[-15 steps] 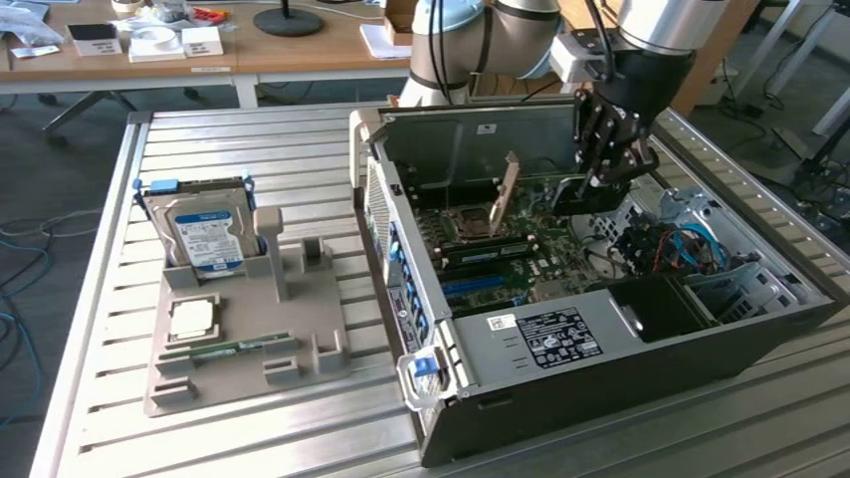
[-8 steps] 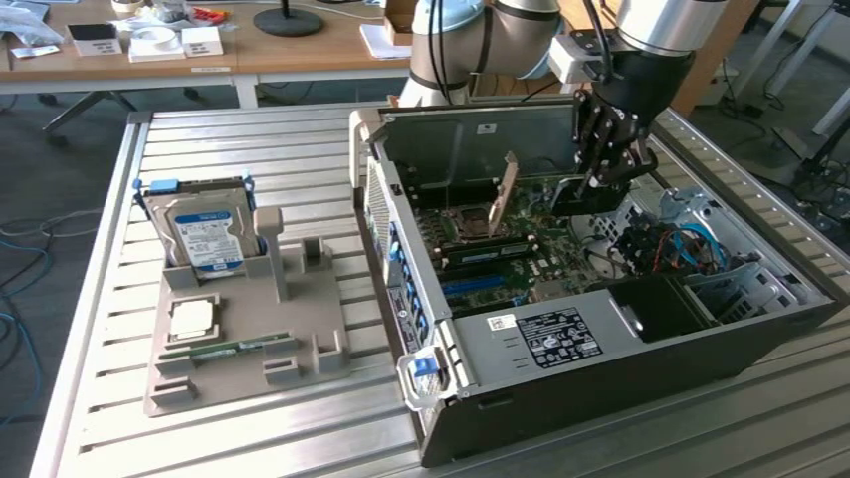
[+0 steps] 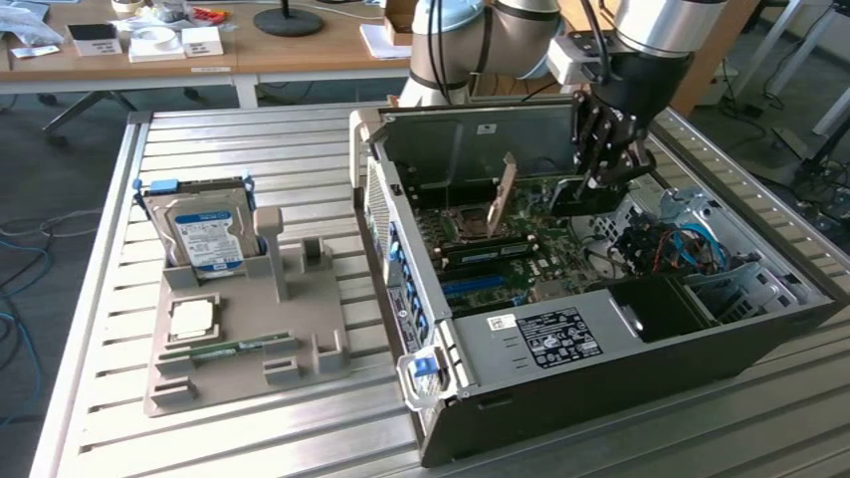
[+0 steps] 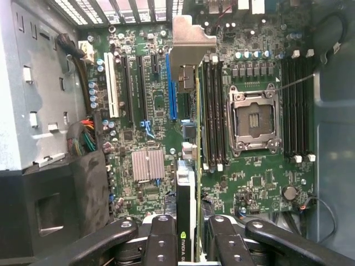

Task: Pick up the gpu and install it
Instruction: 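Insert the gpu into the slot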

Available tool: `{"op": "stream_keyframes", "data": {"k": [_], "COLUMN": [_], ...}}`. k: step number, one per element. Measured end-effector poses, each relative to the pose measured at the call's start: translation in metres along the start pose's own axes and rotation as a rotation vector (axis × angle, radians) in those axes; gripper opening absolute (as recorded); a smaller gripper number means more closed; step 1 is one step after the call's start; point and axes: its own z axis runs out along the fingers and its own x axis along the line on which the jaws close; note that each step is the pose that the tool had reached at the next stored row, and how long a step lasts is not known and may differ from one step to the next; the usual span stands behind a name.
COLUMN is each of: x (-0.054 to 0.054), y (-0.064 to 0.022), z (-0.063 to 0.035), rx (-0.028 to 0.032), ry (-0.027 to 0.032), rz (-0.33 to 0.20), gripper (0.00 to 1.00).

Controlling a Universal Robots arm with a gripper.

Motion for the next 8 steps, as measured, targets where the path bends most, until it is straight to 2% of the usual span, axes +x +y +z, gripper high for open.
{"op": "stream_keyframes", "data": {"k": [8], "x": [0.0001], "y": [0.0058], "z": [0.0105], "rx": [-0.0014], "ry": [0.0], "rz": [0.0], "gripper": [0.27]}}
